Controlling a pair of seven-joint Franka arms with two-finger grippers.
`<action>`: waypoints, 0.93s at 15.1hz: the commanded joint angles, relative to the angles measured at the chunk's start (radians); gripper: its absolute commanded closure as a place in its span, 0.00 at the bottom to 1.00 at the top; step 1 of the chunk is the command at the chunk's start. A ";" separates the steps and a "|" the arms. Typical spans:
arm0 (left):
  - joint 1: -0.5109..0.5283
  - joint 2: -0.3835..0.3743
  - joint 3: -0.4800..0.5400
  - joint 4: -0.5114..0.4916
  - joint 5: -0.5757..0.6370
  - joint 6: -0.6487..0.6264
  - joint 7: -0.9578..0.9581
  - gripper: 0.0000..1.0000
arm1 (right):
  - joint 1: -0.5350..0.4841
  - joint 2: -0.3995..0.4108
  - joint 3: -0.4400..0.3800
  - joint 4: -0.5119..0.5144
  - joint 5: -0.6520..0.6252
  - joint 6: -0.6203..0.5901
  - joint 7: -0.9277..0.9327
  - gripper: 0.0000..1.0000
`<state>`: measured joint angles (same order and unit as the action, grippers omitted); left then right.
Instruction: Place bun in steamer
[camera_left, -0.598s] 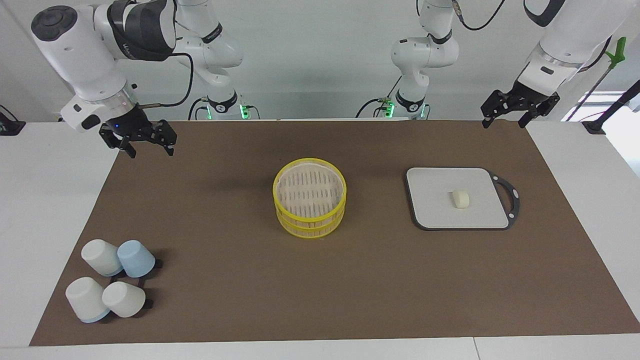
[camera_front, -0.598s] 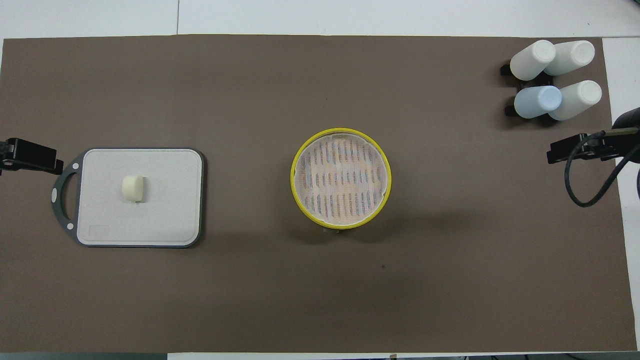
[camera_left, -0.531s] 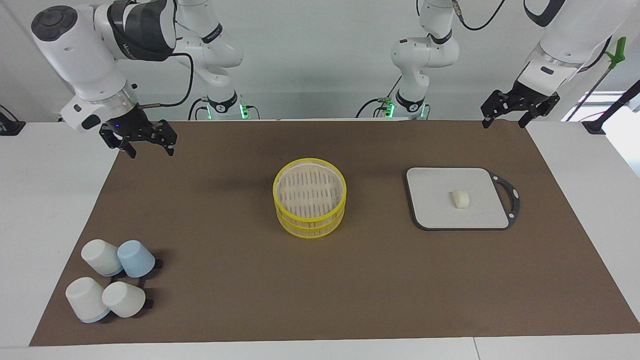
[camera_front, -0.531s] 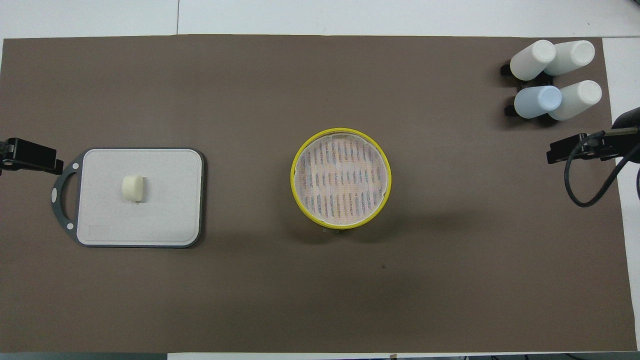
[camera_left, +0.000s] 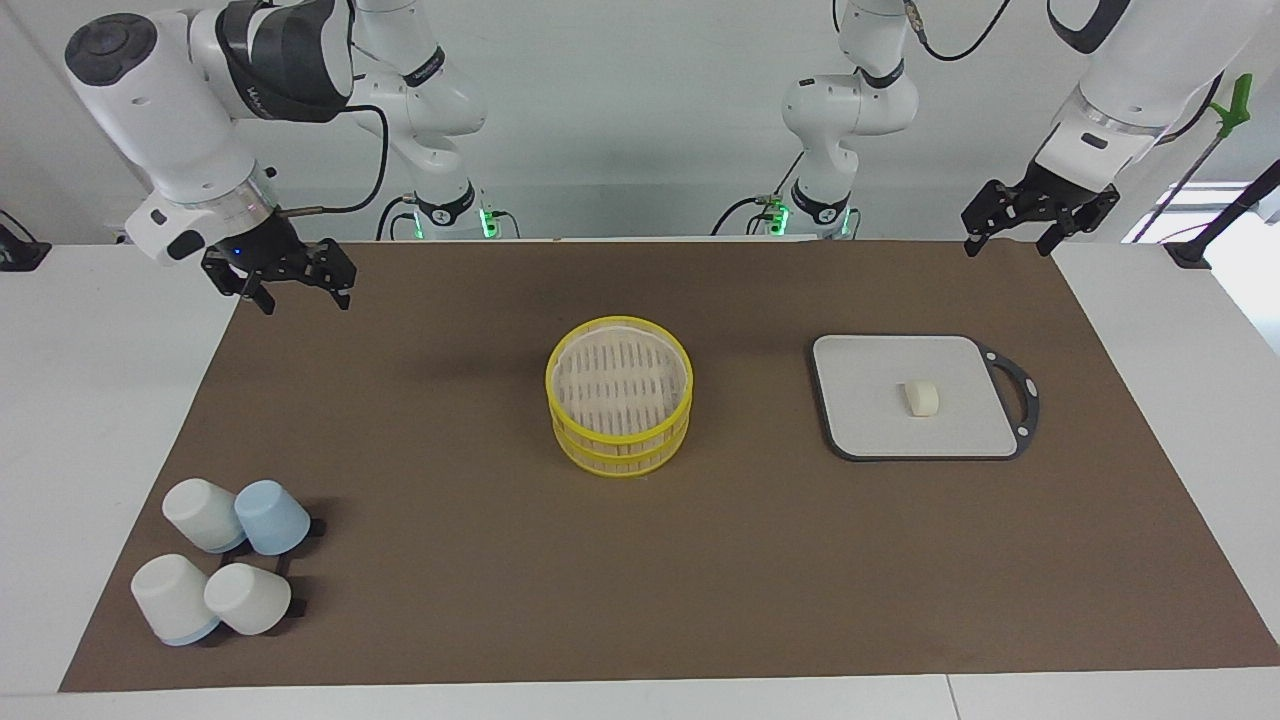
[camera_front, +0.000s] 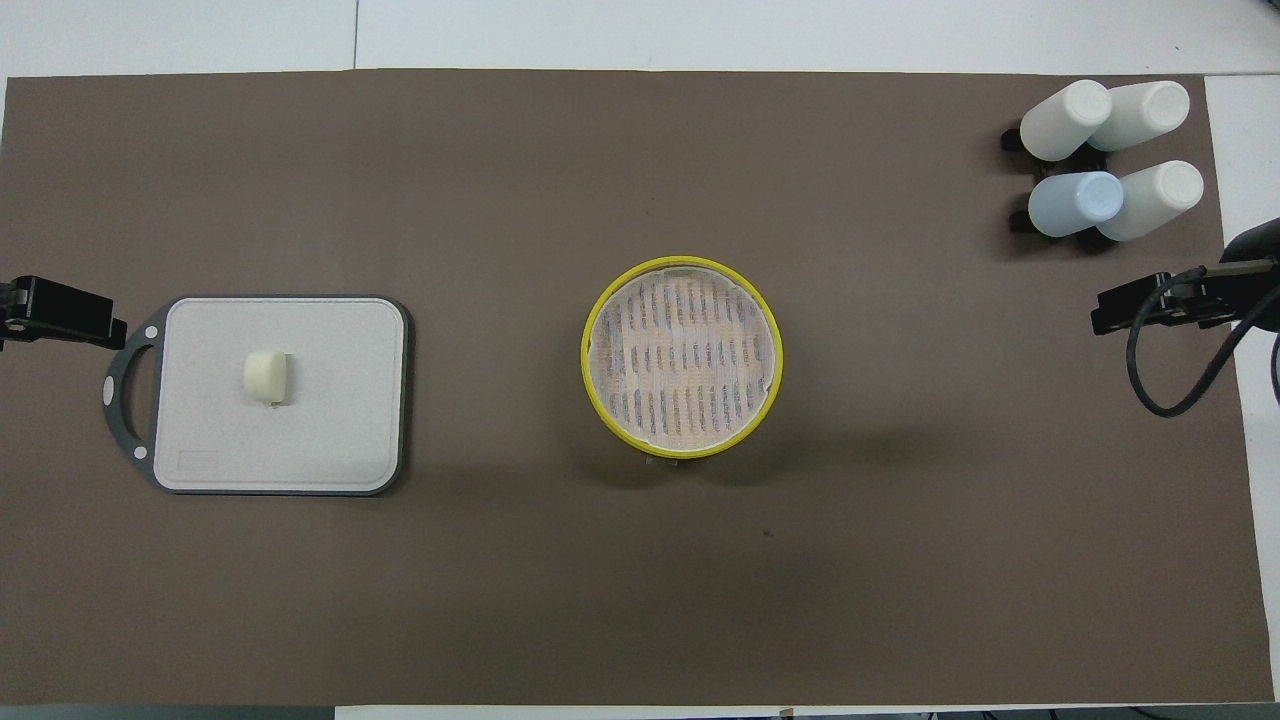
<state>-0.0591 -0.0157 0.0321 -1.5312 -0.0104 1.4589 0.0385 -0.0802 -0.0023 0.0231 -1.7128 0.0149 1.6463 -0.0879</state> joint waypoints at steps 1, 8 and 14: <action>0.001 -0.027 -0.001 -0.027 0.017 -0.005 0.003 0.00 | 0.013 -0.027 0.012 -0.039 0.017 0.035 0.016 0.00; 0.001 -0.026 -0.001 -0.027 0.017 -0.005 0.003 0.00 | 0.228 0.070 0.018 -0.001 0.020 0.133 0.253 0.00; 0.001 -0.026 -0.001 -0.027 0.017 -0.005 0.003 0.00 | 0.476 0.280 0.017 0.215 0.014 0.132 0.572 0.00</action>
<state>-0.0591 -0.0157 0.0321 -1.5312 -0.0104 1.4589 0.0385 0.3474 0.1822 0.0456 -1.6224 0.0189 1.7921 0.4147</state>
